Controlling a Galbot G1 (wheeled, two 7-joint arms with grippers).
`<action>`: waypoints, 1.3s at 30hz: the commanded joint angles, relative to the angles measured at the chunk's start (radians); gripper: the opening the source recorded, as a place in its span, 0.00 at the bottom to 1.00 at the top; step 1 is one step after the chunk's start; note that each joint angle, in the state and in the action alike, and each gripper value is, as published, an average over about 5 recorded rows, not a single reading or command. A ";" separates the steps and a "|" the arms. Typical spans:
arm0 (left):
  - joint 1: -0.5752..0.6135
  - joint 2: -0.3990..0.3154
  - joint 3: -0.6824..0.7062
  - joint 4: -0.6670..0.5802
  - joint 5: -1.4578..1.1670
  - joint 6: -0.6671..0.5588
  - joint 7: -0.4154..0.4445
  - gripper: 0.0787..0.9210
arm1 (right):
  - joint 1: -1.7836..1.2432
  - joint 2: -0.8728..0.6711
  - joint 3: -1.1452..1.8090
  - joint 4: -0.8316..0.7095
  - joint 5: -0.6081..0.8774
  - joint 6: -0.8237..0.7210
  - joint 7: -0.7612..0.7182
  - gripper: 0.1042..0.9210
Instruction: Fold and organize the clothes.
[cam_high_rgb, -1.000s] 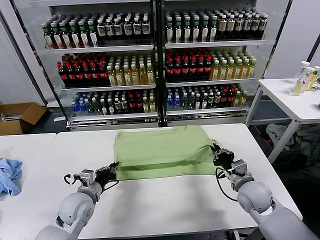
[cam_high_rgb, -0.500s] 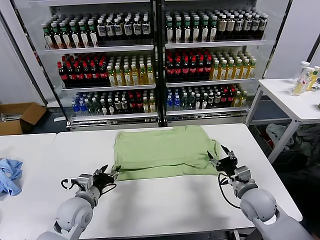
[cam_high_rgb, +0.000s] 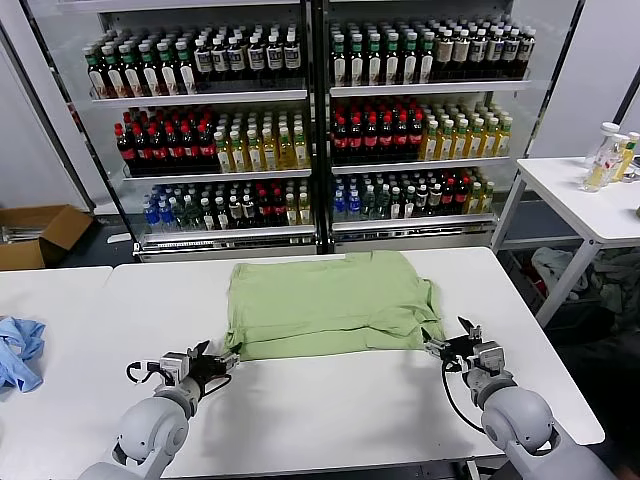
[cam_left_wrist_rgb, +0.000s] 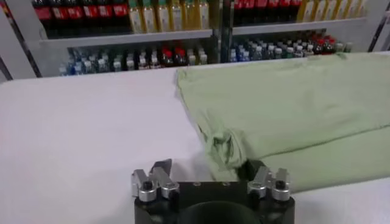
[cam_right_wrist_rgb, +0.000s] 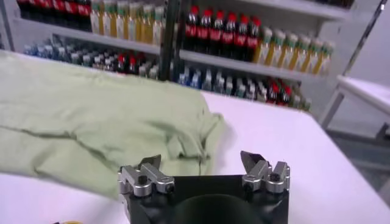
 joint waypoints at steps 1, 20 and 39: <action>-0.002 0.001 0.000 0.016 -0.021 0.011 0.005 0.59 | -0.005 0.004 0.002 -0.011 0.056 -0.056 0.006 0.71; 0.058 -0.004 -0.014 -0.053 -0.144 0.012 0.066 0.02 | -0.032 -0.013 0.016 0.026 0.107 -0.050 -0.040 0.05; 0.346 0.025 -0.130 -0.323 -0.184 0.012 0.048 0.02 | -0.459 -0.107 0.234 0.337 -0.004 -0.013 -0.083 0.01</action>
